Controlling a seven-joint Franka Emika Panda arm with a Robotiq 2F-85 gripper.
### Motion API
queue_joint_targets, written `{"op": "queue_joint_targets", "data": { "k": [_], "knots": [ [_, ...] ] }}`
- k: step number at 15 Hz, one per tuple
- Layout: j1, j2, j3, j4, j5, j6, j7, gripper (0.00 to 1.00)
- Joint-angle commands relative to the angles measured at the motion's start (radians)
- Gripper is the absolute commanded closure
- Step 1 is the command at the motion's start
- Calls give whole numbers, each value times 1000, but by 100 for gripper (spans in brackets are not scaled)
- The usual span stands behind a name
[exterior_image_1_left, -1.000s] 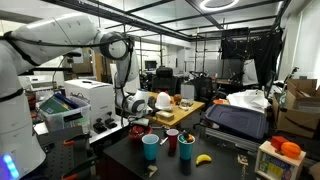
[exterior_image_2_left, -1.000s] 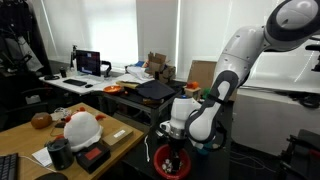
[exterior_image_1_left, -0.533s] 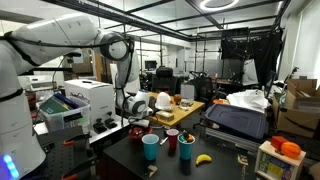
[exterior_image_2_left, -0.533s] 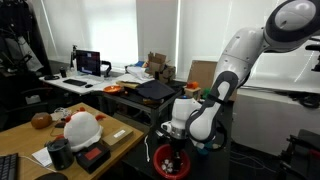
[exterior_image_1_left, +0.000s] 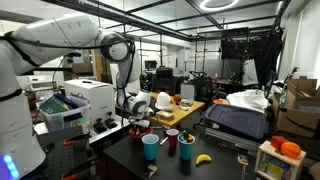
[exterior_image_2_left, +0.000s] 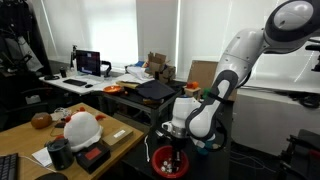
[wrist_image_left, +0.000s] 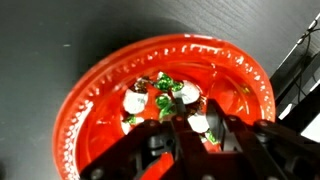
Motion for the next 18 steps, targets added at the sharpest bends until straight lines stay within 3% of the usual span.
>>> {"op": "queue_joint_targets", "data": {
  "k": [1,10,18],
  "knots": [
    [-38,-5,37,-11,27,-28,-55,99],
    [-48,-30,41,-44,31,-11,-38,100],
    [-62,-168,24,-179,51,73,14,100]
  ]
}}
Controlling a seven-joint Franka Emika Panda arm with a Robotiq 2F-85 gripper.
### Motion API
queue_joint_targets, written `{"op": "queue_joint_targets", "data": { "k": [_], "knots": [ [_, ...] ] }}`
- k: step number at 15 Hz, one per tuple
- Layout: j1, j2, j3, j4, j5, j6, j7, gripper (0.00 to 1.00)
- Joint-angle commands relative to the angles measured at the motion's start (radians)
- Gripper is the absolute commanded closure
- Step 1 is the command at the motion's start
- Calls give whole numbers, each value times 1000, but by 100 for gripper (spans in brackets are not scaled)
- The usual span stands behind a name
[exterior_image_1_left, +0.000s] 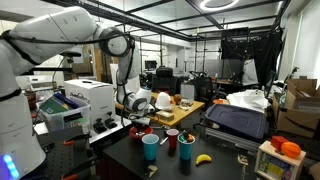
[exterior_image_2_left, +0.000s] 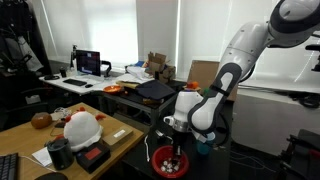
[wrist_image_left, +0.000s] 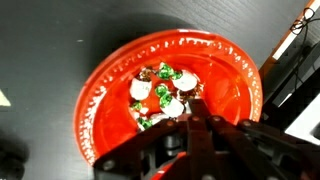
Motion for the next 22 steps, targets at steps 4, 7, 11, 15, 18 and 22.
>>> {"op": "queue_joint_targets", "data": {
  "k": [4,7,11,15,18,22],
  "knots": [
    [-23,-149,-9,-140,46,50,24,100],
    [-6,-134,-18,-111,50,36,23,100],
    [48,-96,-45,-42,42,14,30,68],
    [123,-41,-86,63,37,-7,52,37],
    [161,3,-102,148,43,-47,67,16],
    [178,17,-105,212,71,-157,101,0]
  ]
}}
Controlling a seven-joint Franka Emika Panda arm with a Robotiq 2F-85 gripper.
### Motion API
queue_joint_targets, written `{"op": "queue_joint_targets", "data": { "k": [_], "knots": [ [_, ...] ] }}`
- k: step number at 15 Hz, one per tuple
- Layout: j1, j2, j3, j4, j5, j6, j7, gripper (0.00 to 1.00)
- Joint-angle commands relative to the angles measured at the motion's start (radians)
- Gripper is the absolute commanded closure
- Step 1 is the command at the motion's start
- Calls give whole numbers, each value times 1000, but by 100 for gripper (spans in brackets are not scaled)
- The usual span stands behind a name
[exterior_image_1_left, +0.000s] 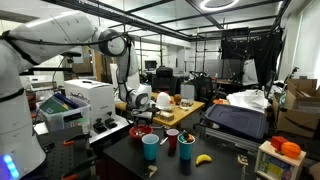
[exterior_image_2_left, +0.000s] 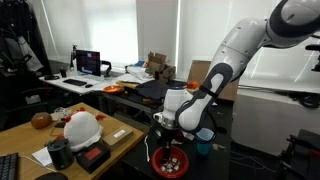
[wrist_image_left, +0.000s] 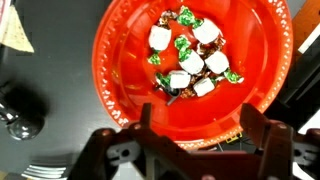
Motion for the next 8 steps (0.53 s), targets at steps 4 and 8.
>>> {"op": "queue_joint_targets", "data": {
  "k": [4,8],
  "knots": [
    [10,-44,-30,46,45,-189,54,0],
    [-39,-49,1,38,82,-240,15,0]
  ]
}}
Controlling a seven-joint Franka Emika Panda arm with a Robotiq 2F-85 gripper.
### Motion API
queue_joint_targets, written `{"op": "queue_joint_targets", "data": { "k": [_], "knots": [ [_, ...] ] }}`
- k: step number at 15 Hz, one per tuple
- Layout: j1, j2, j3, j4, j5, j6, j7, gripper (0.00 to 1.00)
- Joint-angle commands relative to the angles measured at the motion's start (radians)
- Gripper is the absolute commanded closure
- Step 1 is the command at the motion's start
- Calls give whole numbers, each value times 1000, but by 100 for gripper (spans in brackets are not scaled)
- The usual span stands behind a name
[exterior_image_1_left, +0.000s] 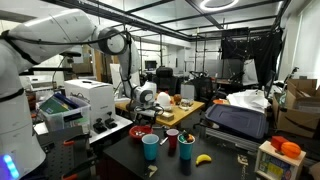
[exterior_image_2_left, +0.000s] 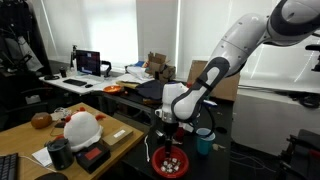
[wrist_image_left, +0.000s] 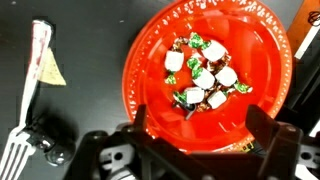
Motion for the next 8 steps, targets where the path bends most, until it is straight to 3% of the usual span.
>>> {"op": "queue_joint_targets", "data": {
  "k": [1,8],
  "knots": [
    [-29,-27,21,-19,45,-67,-28,0],
    [-32,6,44,2,78,-97,-45,0]
  ]
}}
